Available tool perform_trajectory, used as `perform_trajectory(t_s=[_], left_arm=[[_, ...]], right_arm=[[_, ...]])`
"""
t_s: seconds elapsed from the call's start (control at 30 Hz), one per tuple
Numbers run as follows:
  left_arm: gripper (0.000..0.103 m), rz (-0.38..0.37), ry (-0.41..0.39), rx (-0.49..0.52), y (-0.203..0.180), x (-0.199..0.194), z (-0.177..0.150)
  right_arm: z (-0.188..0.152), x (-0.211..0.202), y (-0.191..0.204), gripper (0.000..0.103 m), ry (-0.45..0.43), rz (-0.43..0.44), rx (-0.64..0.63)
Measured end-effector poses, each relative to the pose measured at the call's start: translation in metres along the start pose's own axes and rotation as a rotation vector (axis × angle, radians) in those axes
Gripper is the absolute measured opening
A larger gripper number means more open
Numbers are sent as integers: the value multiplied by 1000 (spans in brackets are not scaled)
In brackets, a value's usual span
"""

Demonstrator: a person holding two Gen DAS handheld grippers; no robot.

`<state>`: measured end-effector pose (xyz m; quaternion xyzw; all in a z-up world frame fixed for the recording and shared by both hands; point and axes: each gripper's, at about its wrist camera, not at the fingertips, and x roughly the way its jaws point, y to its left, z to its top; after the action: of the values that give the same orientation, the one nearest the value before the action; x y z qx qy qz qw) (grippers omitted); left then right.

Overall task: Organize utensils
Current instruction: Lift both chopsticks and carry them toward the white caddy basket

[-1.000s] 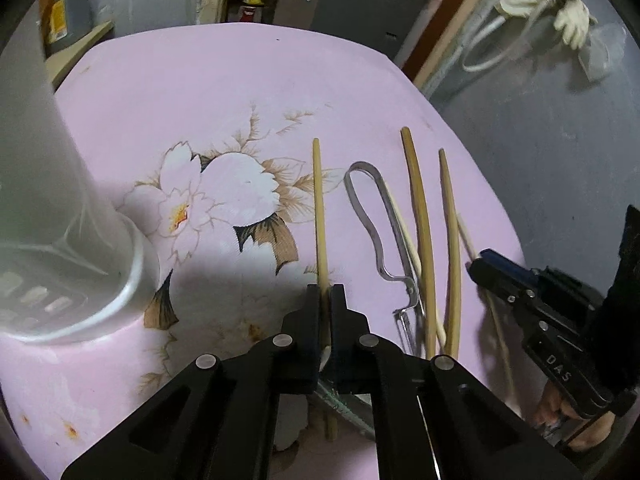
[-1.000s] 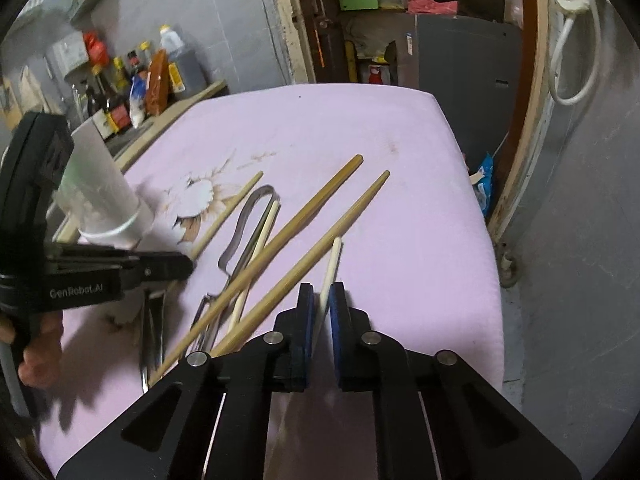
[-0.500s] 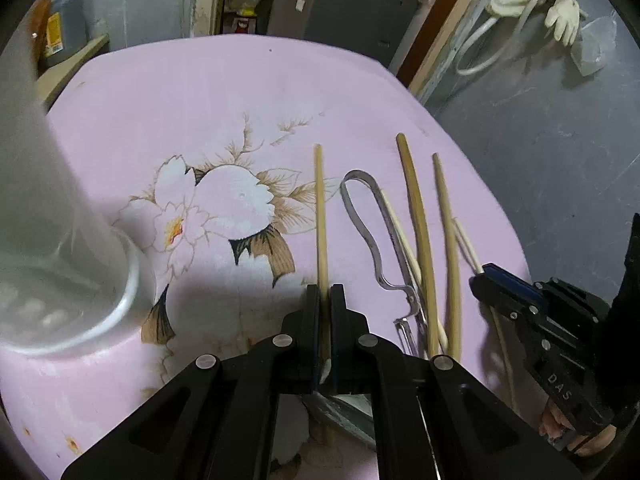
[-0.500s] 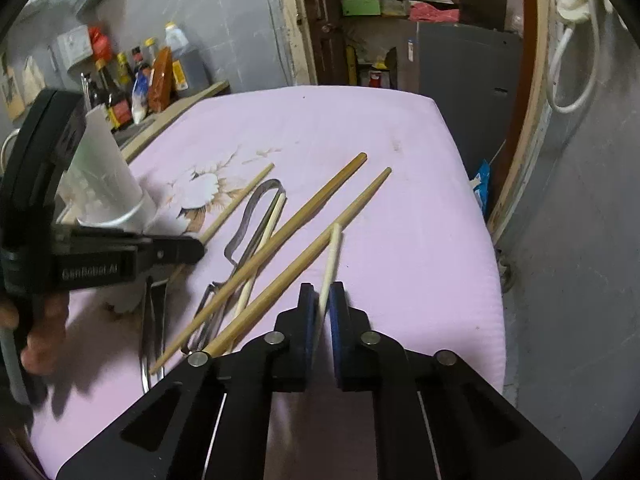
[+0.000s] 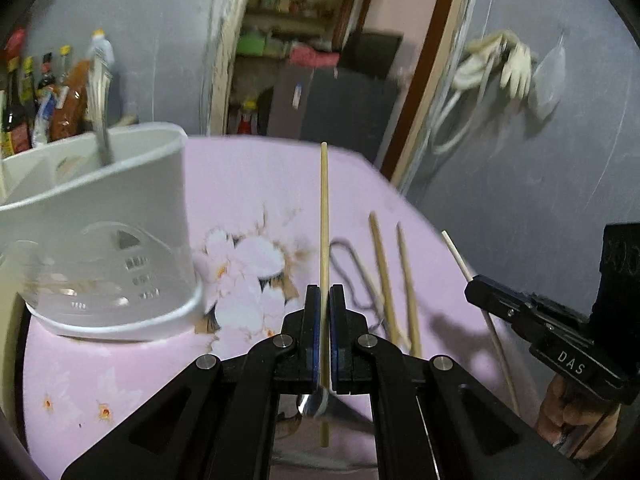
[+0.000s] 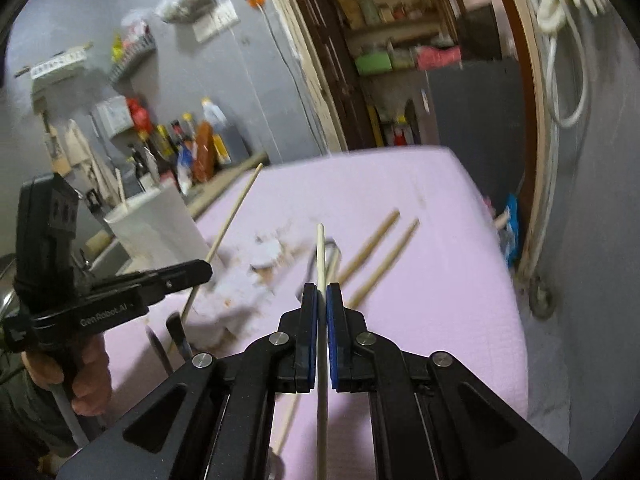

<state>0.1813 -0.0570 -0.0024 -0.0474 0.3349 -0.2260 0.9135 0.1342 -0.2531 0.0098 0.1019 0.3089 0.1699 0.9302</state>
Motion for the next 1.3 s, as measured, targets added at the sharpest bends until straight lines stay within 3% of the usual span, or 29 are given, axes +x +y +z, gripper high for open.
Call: perform_trajectory(t_s=[0.1,0.3,0.47,0.93,1.17,1.3], left_arm=[[2,-46,-115,-34,4,-13,4],[2,-8,-270,-17,-2,-36,6],[2,9,-339,-67,14,-59,17],[2,131,-551,-217,115,-122,67],[2,201,-613,-277,163,-117,84],[2,259,-627,-265,169,-110,81]], right_arm=[[3,-13,12,3,-115,31,-26],[11,-26,39,3,-300,62,-81],[30,-28,65,3,-411,107,-122],[117,30,147,3,-537,338,-84],[138,70,158,3,-599,338,-32],[136,83,160,3,-629,282,-43]])
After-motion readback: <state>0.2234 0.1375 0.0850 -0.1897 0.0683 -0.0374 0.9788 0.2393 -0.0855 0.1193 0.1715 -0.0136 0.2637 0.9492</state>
